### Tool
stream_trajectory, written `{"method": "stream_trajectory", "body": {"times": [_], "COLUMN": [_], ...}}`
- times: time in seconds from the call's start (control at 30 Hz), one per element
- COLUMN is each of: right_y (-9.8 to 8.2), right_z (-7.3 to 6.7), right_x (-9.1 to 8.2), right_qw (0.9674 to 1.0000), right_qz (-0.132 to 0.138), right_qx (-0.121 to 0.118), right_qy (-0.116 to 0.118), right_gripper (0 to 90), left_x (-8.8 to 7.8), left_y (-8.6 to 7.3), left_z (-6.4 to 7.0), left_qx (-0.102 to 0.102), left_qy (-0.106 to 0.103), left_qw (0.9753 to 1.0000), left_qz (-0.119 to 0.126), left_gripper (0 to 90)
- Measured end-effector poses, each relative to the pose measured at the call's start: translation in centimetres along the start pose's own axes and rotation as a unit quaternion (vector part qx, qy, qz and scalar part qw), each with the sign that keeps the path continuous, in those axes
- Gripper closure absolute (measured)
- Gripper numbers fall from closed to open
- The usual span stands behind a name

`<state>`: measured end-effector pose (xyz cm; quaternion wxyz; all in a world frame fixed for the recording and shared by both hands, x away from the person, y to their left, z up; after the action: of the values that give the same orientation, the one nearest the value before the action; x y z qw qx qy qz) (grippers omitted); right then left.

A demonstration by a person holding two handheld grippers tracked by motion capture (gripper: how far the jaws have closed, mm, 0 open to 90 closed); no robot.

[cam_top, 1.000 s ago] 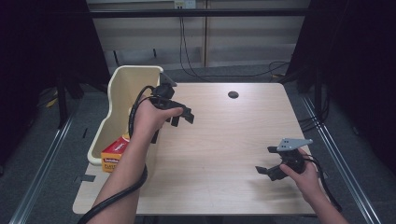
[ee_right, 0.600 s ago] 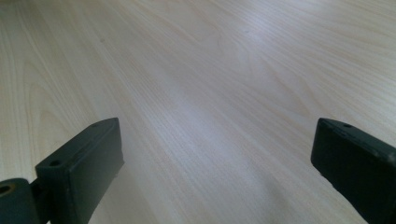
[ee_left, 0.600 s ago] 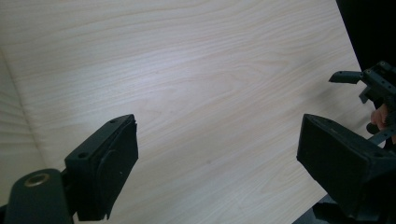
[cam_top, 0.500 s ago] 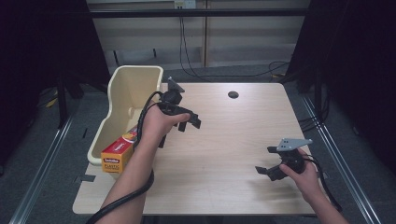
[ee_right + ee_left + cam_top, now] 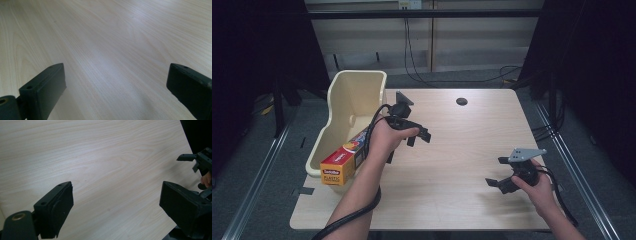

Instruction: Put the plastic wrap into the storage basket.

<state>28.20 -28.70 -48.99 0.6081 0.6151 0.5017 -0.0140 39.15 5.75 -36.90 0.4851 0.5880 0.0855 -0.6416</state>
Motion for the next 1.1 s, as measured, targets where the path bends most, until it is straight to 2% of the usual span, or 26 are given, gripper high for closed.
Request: {"method": "stream_trajectory", "body": {"times": [0.07, 0.13, 0.17, 0.2, 0.37, 0.4, 0.67, 0.73, 0.9, 0.93, 1.0, 1.1], "right_y": [0.0, 0.0, 0.0, 0.0, 0.0, 0.0, 0.0, 0.0, 0.0, -0.1, -0.1, -0.1], "right_z": [0.0, 0.0, 0.0, 0.0, 0.0, 0.0, 0.0, 0.0, 0.0, 0.0, 0.0, 0.0], "right_x": [0.0, 0.0, 0.0, 0.0, 0.0, 0.0, 0.1, 0.1, 0.1, 0.1, 0.2, 0.2], "right_qw": [1.0, 1.0, 1.0, 1.0, 1.0, 1.0, 1.0, 1.0, 1.0, 1.0, 1.0, 1.0], "right_qz": [0.0, 0.0, 0.0, -0.001, -0.001, -0.001, -0.001, -0.001, -0.003, -0.004, -0.004, -0.004], "right_qx": [-0.001, -0.003, -0.003, -0.005, -0.004, -0.004, -0.007, -0.007, -0.008, -0.007, -0.007, -0.005], "right_qy": [0.0, 0.0, 0.0, 0.0, 0.0, 0.0, -0.001, -0.002, -0.001, -0.003, -0.001, -0.004], "right_gripper": [1.9, 1.9, 1.9, 1.9, 1.9, 1.9, 1.9, 1.9, 2.0, 1.9, 1.9, 1.9], "left_x": [0.2, 0.5, 0.5, 0.7, 1.2, 1.3, 2.5, 2.7, 3.5, 3.6, 3.9, 4.2], "left_y": [-0.2, -0.3, -0.4, -0.4, -0.8, -0.9, -1.8, -2.1, -2.7, -2.8, -3.2, -3.6], "left_z": [0.0, 0.1, 0.1, 0.2, 0.2, 0.2, 0.4, 0.3, 0.3, 0.2, 0.2, 0.0], "left_qx": [0.007, 0.004, 0.014, 0.005, 0.012, 0.018, 0.017, 0.026, 0.019, 0.026, 0.019, 0.024], "left_qy": [-0.005, -0.006, -0.009, -0.008, -0.007, -0.01, -0.017, -0.018, -0.02, -0.019, -0.021, -0.017], "left_qw": [1.0, 1.0, 0.9998, 1.0, 0.9999, 0.9998, 0.9997, 0.9994, 0.9996, 0.9994, 0.9996, 0.9995], "left_qz": [-0.005, 0.0, -0.005, 0.0, -0.002, -0.003, -0.005, -0.01, -0.006, -0.01, -0.007, -0.011], "left_gripper": [11.5, 11.5, 11.5, 11.4, 11.2, 11.2, 10.9, 10.9, 10.6, 10.6, 10.6, 10.6]}}
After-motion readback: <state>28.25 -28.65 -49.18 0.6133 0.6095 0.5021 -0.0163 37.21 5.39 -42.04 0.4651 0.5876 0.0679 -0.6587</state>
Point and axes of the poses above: each handheld gripper's, and its own axes: x roughly forward along the jaws, y roughly out of its top, z roughly to its right, the point moved 2 cm from there along x, roughly forward along the jaws, and after that the axes turned 13 degrees about x, right-handed, at the moved point
